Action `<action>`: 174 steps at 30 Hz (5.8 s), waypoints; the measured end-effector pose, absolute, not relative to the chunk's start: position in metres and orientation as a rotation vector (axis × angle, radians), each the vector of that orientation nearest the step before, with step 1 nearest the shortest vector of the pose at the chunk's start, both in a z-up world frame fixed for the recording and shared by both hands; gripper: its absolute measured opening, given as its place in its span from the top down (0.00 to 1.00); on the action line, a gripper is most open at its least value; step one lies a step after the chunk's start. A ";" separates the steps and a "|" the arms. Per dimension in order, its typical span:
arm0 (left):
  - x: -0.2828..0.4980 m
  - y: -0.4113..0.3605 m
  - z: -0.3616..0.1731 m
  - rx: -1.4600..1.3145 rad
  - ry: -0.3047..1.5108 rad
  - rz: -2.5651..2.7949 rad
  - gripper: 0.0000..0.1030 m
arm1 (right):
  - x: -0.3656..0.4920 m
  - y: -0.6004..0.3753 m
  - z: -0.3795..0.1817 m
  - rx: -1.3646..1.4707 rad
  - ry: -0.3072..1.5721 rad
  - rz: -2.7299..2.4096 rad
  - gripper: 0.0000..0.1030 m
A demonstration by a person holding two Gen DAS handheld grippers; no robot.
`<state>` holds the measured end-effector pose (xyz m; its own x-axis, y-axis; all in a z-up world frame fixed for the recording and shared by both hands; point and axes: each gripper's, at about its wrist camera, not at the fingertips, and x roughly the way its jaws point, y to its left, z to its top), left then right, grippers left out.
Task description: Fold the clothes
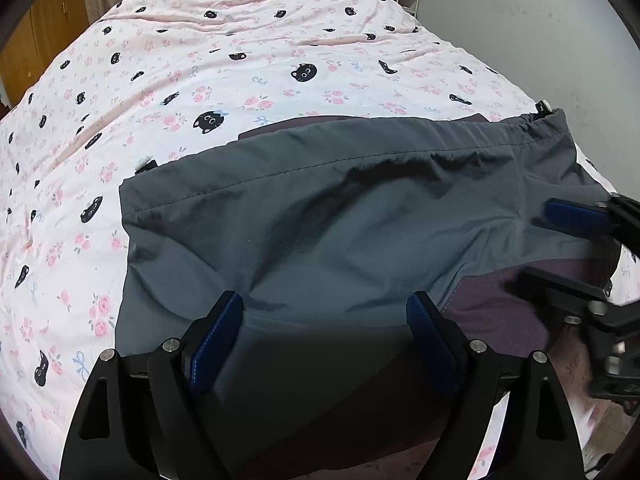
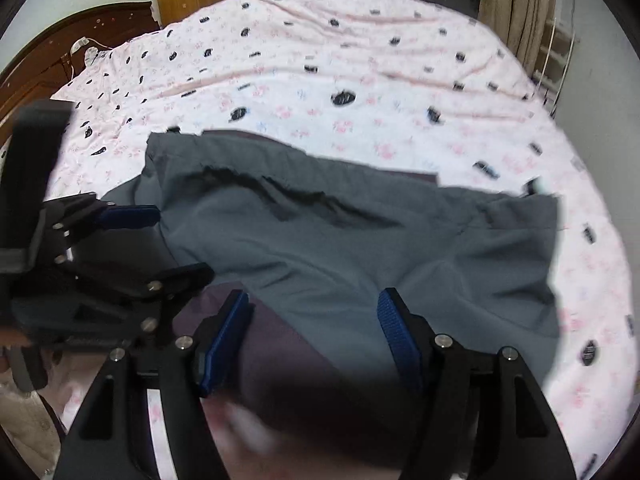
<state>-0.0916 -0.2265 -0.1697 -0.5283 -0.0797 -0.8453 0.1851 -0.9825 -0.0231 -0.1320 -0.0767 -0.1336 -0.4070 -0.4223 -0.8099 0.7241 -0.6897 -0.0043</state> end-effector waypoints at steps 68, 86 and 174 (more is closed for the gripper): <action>-0.114 -0.222 -0.171 1.300 0.204 -2.520 0.14 | -0.184 0.084 -0.180 1.406 -0.563 -1.914 0.25; -0.113 -0.225 -0.172 1.300 0.231 -2.527 0.13 | -0.182 0.103 -0.178 1.271 -0.849 -1.668 0.24; -0.095 -0.201 -0.151 1.252 0.131 -2.534 0.09 | -0.189 0.055 -0.119 1.270 -0.405 -1.840 0.78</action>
<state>-0.0947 -0.2009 -0.1506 -0.5695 -0.2347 -0.7877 0.3147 -0.9476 0.0548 -0.1885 0.0546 -0.1192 -0.1313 -0.7828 -0.6083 0.4547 -0.5928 0.6648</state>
